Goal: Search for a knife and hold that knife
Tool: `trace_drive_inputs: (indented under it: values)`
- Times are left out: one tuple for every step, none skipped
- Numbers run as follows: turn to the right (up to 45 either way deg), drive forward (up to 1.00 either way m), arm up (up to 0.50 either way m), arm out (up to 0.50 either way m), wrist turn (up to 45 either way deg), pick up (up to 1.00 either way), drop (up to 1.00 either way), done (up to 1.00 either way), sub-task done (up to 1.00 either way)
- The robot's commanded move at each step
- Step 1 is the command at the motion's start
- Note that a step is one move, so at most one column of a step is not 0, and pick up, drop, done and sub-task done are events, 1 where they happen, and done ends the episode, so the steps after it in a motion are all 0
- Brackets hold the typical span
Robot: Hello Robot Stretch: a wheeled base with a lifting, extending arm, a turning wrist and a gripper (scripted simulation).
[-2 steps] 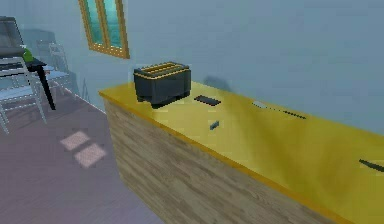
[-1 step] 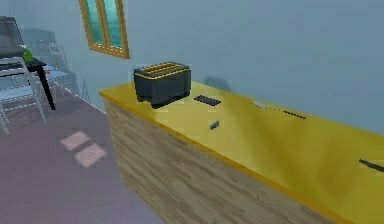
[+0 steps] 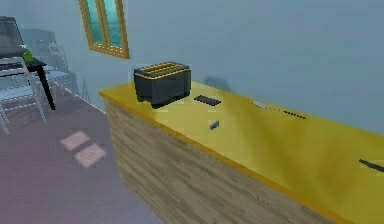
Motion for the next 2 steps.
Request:
trace_drive_inputs:
  values:
    - [0.0,0.0,0.0,0.0,6.0,0.0,0.0,0.0,0.0]
    - [0.0,0.0,-0.16,0.0,0.0,0.0,0.0,0.0,0.0]
